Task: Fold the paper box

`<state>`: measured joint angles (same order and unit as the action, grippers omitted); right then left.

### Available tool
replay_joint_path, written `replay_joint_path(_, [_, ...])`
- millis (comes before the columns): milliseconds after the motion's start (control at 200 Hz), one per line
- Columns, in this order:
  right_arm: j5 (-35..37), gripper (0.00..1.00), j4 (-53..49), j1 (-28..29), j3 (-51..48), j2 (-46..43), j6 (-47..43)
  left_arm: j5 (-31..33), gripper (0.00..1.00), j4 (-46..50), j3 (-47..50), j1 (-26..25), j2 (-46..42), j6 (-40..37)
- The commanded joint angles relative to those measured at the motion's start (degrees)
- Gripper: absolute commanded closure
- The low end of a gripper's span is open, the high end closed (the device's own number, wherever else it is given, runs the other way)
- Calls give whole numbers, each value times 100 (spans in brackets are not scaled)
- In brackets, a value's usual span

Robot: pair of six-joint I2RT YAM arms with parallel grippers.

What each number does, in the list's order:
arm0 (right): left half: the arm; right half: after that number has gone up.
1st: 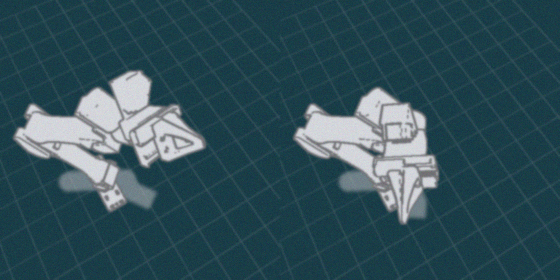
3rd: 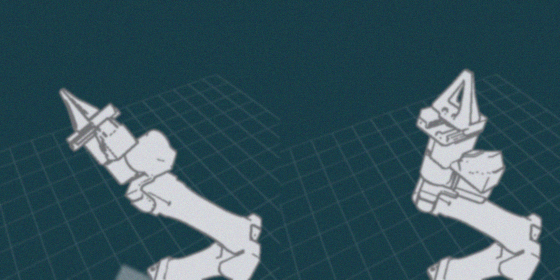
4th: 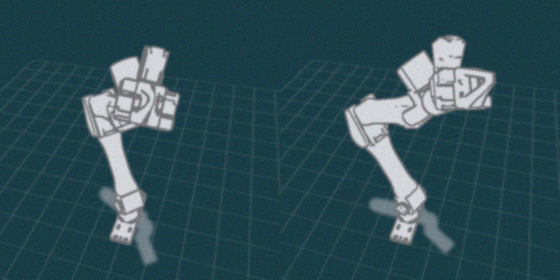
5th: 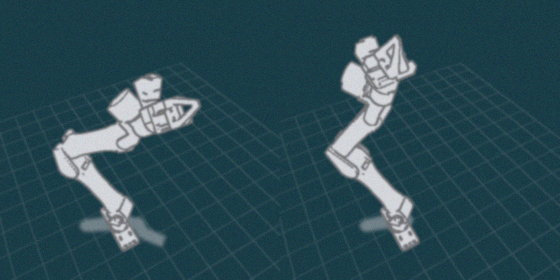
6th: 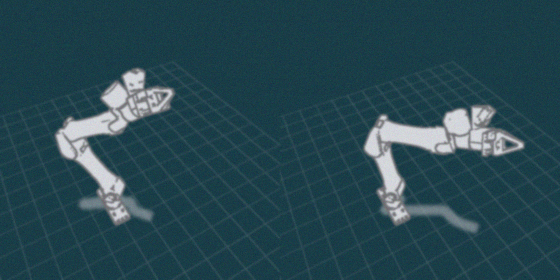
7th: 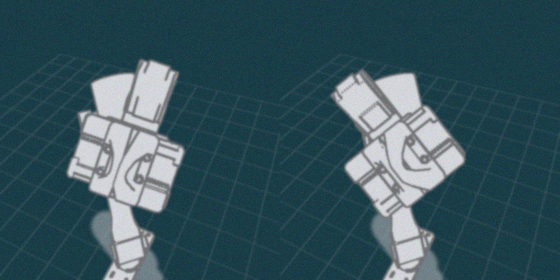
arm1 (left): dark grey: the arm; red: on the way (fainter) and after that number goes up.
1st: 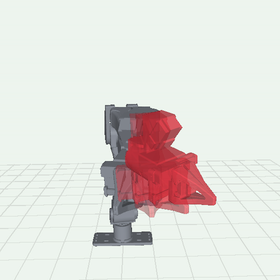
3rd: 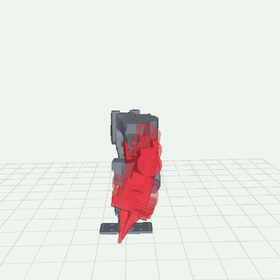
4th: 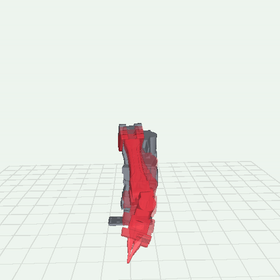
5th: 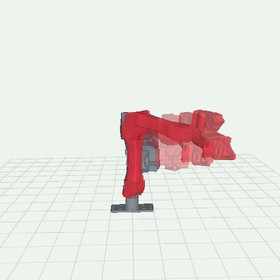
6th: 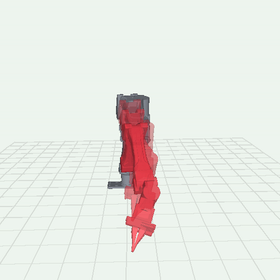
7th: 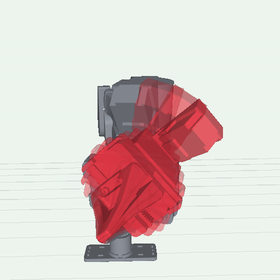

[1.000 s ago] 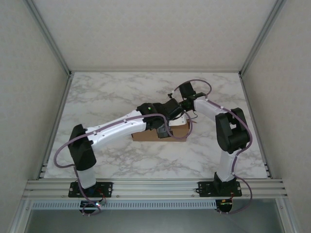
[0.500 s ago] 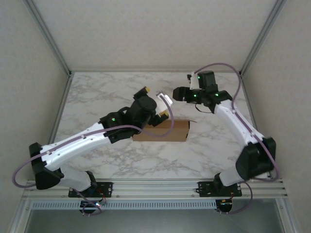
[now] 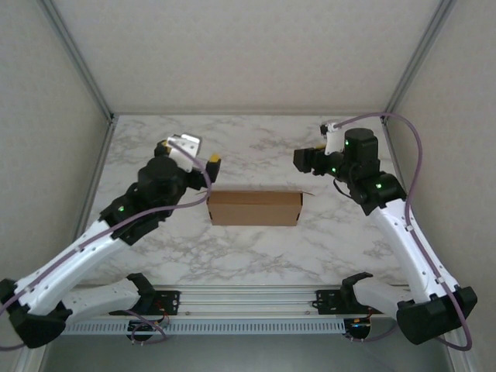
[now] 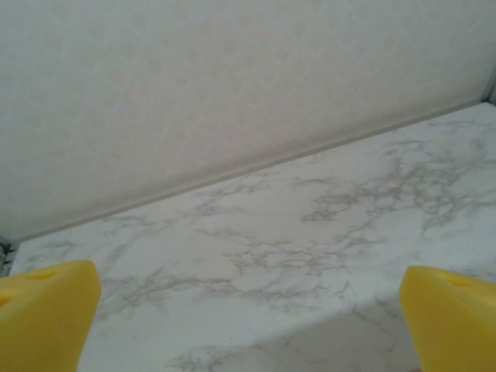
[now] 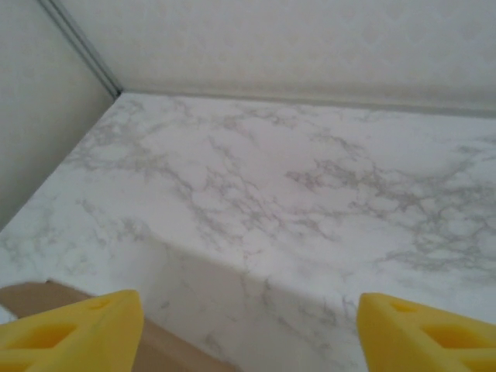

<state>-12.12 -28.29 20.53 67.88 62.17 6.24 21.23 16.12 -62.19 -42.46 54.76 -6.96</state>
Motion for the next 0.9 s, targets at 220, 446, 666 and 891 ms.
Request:
replay_joint_path(220, [116, 36, -1778, 297, -829, -1931, -3432, -1023, 9, 700, 1308, 168, -1229, -431])
replay_joint_path(446, [499, 46, -1801, 381, -1486, -2027, -4137, -550, 12, 678, 1823, 168, -1572, -539])
replay_joint_path(666, [517, 49, -1180, 349, -1690, -1489, -4136, -274, 19, 633, 2192, 124, -2190, -711])
replay_joint_path(891, [567, 52, -707, 299, -1657, -791, -4179, -383, 30, 517, 2533, -100, -2509, -1061])
